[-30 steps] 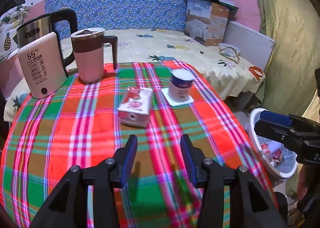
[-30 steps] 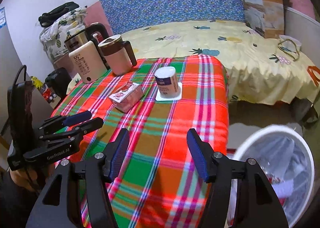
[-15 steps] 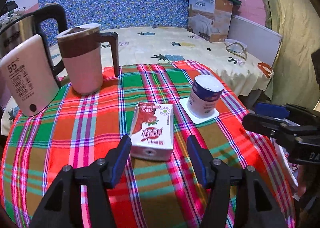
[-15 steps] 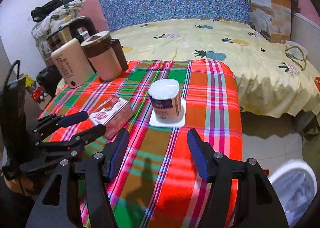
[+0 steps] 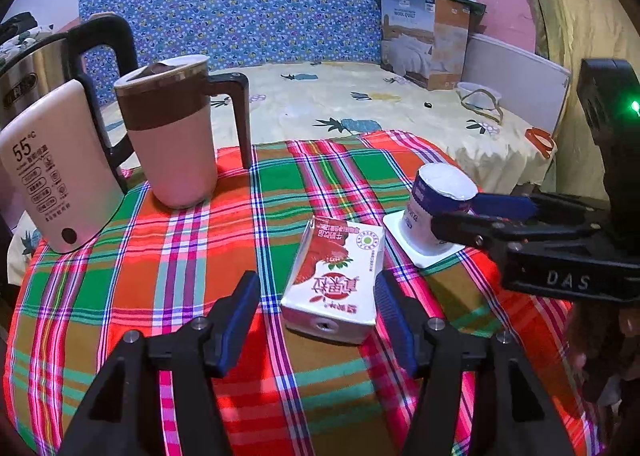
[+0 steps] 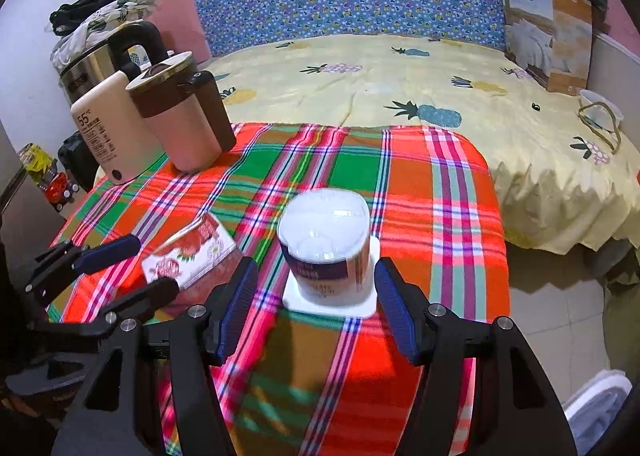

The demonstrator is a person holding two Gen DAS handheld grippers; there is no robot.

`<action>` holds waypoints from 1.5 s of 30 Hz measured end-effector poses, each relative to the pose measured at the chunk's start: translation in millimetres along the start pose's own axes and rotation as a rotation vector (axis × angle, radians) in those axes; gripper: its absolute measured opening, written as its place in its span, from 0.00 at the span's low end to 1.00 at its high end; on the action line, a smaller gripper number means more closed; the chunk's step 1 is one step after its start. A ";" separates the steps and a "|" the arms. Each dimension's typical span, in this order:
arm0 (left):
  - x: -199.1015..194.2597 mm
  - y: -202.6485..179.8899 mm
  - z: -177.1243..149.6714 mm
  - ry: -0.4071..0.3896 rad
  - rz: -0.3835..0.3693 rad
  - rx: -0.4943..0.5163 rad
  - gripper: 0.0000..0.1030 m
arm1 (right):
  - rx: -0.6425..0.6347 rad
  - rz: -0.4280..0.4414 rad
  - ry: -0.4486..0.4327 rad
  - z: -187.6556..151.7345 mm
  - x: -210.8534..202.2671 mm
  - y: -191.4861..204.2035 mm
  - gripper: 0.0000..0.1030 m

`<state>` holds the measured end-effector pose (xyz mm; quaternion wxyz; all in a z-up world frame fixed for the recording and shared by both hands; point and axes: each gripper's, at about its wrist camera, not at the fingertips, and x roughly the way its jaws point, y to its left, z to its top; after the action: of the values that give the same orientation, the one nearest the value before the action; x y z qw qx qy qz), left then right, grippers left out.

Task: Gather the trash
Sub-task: 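Grasp the pink-white juice carton with the left tool while the right tool grasps the white yogurt cup, then carry the juice carton and yogurt cup over the white bin with both tools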

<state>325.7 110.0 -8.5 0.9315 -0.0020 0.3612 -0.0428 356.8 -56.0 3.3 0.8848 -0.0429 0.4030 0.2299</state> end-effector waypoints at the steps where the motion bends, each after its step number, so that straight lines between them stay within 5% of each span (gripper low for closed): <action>1: 0.4 0.0 0.6 -0.002 -0.007 0.007 0.61 | -0.003 -0.001 -0.003 1.8 1.0 0.4 0.60; 9: 4.8 -0.6 0.9 -0.007 -0.043 0.030 0.66 | -0.009 -0.022 0.002 11.8 10.7 0.0 0.60; 11: 9.1 -2.1 0.8 0.004 -0.043 0.033 0.66 | -0.004 -0.017 -0.004 11.7 9.4 -1.4 0.50; 17: 24.0 -8.9 3.6 0.044 -0.043 0.027 0.66 | -0.004 0.002 -0.001 7.7 6.1 -1.6 0.50; 20: 30.9 -9.9 2.4 0.080 -0.031 0.005 0.57 | 0.003 0.018 -0.002 2.8 -0.4 -3.1 0.49; 26: 24.6 -12.1 -2.8 0.083 -0.011 -0.035 0.56 | 0.018 0.035 -0.012 -7.6 -17.7 -6.5 0.49; 45: -75.1 -58.3 -39.7 -0.008 -0.001 -0.102 0.56 | 0.054 0.028 -0.092 -63.2 -105.9 -0.7 0.49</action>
<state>239.3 59.1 14.7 0.9316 -0.0499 0.3591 -0.0250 252.9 -112.5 38.3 0.8998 -0.0028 0.3687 0.2331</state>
